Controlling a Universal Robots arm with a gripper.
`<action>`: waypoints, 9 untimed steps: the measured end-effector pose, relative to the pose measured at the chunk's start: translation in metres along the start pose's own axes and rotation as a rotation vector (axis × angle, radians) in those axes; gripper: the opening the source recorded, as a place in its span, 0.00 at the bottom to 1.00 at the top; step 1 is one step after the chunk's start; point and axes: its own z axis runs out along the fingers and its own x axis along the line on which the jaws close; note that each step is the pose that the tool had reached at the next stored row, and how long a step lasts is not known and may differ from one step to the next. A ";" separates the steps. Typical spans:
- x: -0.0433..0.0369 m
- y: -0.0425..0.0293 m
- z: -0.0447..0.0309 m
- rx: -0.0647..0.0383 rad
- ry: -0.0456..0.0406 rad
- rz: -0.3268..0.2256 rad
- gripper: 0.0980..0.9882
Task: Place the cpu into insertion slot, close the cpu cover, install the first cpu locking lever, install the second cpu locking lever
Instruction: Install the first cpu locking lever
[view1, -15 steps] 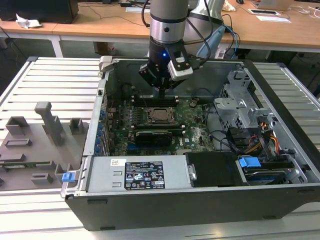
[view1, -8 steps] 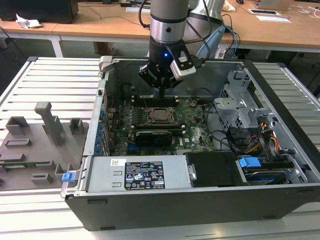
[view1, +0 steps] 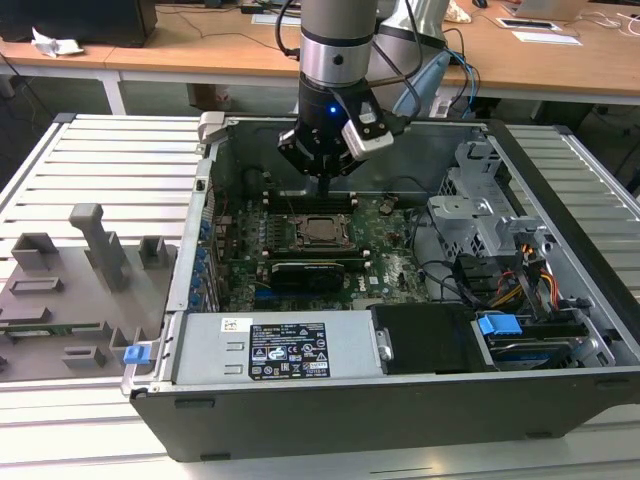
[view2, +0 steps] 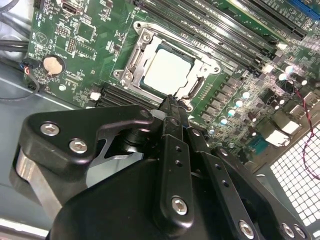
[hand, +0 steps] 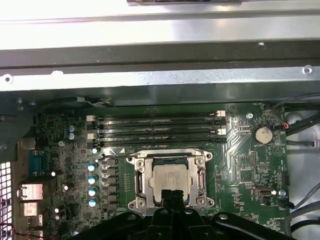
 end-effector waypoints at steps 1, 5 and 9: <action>0.0000 0.0000 0.0000 0.000 0.0001 -0.002 0.01; 0.0009 0.0000 0.0001 0.000 0.0001 -0.004 0.01; 0.0031 -0.0001 0.0002 0.000 0.0002 -0.004 0.01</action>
